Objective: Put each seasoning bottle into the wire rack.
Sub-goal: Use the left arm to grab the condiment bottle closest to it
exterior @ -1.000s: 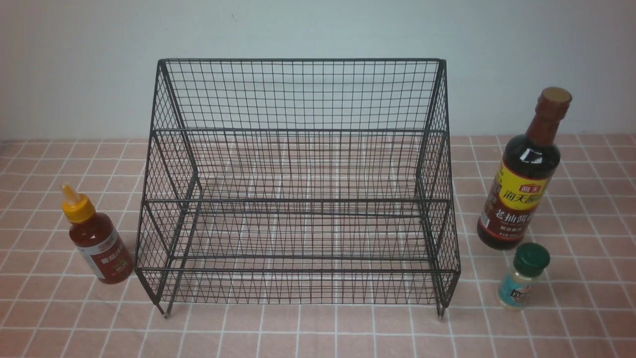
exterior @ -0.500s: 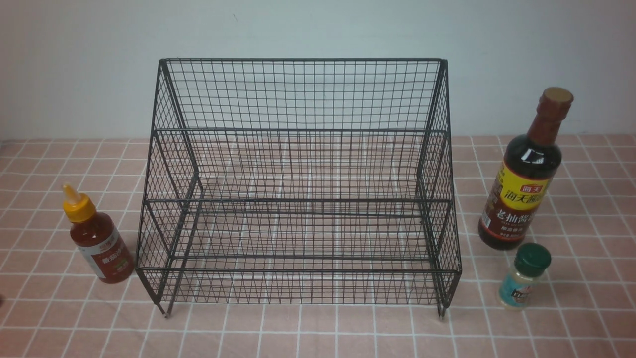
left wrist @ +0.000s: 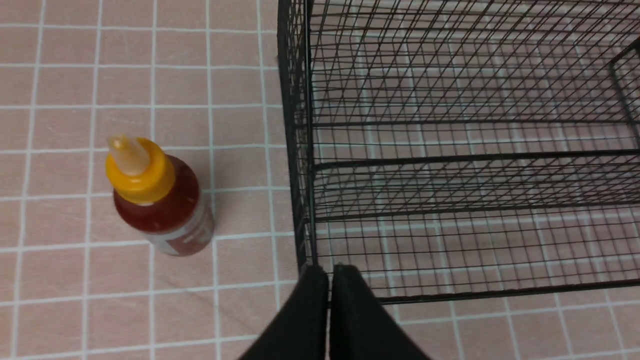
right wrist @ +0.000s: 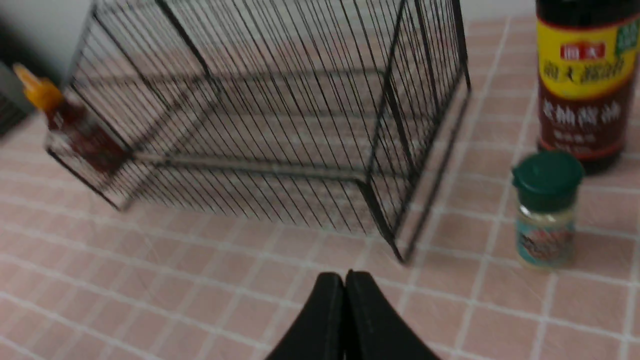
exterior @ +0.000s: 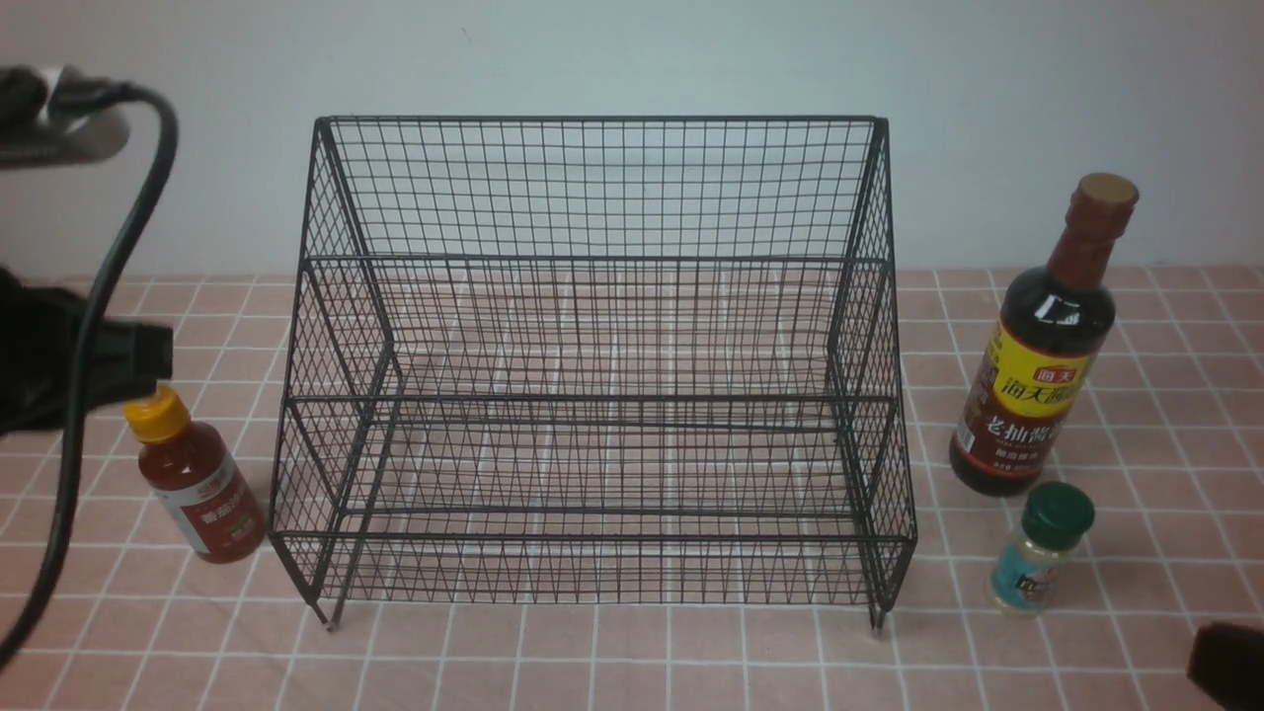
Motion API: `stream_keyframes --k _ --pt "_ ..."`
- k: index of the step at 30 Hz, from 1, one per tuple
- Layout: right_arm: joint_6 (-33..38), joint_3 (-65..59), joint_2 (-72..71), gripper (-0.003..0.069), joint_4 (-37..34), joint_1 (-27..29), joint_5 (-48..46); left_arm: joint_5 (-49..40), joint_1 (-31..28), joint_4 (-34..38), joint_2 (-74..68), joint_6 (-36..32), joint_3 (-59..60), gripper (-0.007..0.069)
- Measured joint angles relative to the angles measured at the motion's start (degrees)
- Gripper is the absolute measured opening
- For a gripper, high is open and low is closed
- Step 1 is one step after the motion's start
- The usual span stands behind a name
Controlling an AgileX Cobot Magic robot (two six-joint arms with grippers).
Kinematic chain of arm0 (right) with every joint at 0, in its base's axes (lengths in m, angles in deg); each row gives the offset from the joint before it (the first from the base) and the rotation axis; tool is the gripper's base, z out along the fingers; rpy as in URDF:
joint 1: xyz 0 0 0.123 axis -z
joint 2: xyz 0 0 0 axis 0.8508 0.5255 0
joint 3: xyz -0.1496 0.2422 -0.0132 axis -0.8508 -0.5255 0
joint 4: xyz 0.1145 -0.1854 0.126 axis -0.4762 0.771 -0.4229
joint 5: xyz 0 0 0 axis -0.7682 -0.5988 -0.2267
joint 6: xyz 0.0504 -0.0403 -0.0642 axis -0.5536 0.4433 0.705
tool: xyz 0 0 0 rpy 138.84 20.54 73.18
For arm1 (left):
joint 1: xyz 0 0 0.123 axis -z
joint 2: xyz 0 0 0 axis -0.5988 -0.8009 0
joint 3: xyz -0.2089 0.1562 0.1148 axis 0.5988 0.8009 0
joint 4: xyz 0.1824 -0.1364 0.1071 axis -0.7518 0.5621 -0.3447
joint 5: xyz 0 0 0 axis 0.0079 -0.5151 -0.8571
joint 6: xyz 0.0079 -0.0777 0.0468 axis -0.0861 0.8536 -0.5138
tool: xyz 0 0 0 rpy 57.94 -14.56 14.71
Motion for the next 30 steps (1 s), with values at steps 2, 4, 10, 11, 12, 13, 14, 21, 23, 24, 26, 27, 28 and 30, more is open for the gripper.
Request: stream_keyframes --k 2,4,10,11,12,13,14,21,23,24,26,27,28,30 --pt "-2.96 3.86 4.91 -0.0014 8.44 0.00 -5.00 -2.80 0.00 -5.07 -3.28 1.13 -3.49 -0.0007" --pt "-5.39 6.48 7.97 -0.0013 15.37 0.00 -7.42 -4.04 0.00 -8.47 -4.86 2.77 -4.61 -0.0007" --pt "-10.36 9.02 11.78 -0.0013 26.03 0.00 -9.20 -4.69 0.00 -20.01 -10.16 7.59 -5.12 -0.0007" --pt "-10.37 9.02 11.78 -0.0013 26.03 0.00 -9.20 -4.27 0.00 -20.84 -10.93 7.77 -5.14 -0.0007" --pt "-10.37 9.02 11.78 -0.0013 25.81 0.00 -9.20 -3.63 0.00 -21.51 -11.51 7.85 -5.14 -0.0006" --pt "-10.37 9.06 11.78 -0.0013 25.55 0.00 -9.20 -2.66 0.00 -21.99 -12.46 7.99 -5.14 -0.0001" --pt "-10.37 9.06 11.78 -0.0013 25.05 0.00 -9.20 -1.30 0.00 -22.33 -13.66 7.98 -5.14 0.0014" --pt "-10.41 9.06 11.78 -0.0012 22.88 0.00 -9.12 7.03 0.00 -21.72 -18.27 7.98 -5.14 0.0232" --pt "-10.41 9.06 11.78 -0.0012 22.58 0.00 -8.99 7.78 0.00 -21.89 -19.27 7.98 -5.14 0.0286" --pt "-10.41 9.06 11.78 -0.0012 22.59 0.00 -8.99 8.21 0.00 -22.20 -20.15 7.98 -5.14 0.0328" --pt "-10.41 9.06 11.78 -0.0012 22.59 0.00 -8.94 9.04 0.00 -23.22 -22.29 7.98 -5.14 0.0412" --pt "-10.41 9.06 11.78 -0.0012 22.57 0.00 -8.94 9.38 0.00 -23.45 -23.16 7.98 -5.14 0.0442" --pt "-10.41 9.06 11.78 -0.0012 22.57 0.00 -8.94 9.69 0.00 -23.49 -24.01 7.98 -5.14 0.0457" --pt "-10.41 9.06 11.78 -0.0012 22.57 0.00 -8.94 10.01 0.00 -23.64 -25.35 7.98 -5.14 0.0471"
